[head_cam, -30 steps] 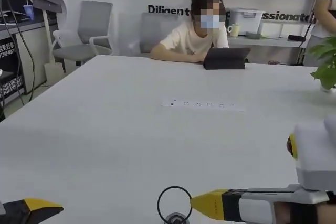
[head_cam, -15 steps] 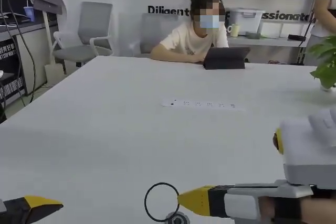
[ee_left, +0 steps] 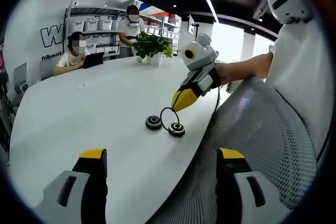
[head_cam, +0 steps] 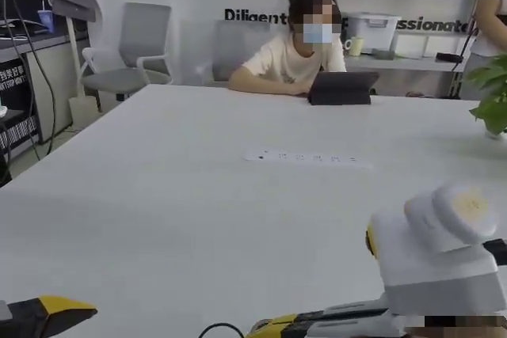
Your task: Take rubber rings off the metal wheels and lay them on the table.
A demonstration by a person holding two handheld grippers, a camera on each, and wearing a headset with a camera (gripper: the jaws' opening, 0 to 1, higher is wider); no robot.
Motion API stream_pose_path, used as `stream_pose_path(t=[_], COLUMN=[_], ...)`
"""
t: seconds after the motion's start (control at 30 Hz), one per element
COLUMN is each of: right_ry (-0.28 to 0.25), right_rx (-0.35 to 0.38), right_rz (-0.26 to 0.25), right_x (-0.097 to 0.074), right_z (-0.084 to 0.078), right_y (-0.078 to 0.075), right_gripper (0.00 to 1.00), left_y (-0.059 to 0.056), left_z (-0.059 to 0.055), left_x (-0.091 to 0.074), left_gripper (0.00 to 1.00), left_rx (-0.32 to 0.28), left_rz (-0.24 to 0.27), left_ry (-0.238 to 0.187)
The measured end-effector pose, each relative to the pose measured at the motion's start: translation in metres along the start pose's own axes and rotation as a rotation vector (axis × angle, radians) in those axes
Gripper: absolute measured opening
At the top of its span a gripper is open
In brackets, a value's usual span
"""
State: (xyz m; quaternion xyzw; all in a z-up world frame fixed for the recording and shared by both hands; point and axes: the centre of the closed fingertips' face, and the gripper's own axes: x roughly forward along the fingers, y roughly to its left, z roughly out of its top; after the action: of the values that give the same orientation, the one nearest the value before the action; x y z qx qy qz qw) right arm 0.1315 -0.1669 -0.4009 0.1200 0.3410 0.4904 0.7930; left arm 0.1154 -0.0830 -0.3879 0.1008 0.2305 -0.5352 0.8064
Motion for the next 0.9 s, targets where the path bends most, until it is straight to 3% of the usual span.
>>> stream_pose_path(t=[0.2, 0.5, 0.77, 0.9], right_ry=[0.044, 0.015, 0.045, 0.069], right_rx=[-0.013, -0.013, -0.013, -0.054], right_rz=[-0.013, -0.079, -0.115, -0.128], right_x=[0.008, 0.013, 0.017, 0.020], right_z=[-0.017, -0.020, -0.032, -0.037], right_y=[-0.003, -0.021, -0.031, -0.032], right_gripper=[0.00, 0.00, 0.00, 0.00], left_y=[-0.001, -0.001, 0.000, 0.000], left_z=[0.001, -0.001, -0.001, -0.002], left_x=[0.000, 0.002, 0.002, 0.002], left_gripper=[0.84, 0.83, 0.83, 0.82], left_rx=[-0.007, -0.007, -0.010, -0.011], left_rz=[-0.005, -0.011, -0.004, -0.003], left_ry=[-0.008, 0.005, 0.006, 0.010])
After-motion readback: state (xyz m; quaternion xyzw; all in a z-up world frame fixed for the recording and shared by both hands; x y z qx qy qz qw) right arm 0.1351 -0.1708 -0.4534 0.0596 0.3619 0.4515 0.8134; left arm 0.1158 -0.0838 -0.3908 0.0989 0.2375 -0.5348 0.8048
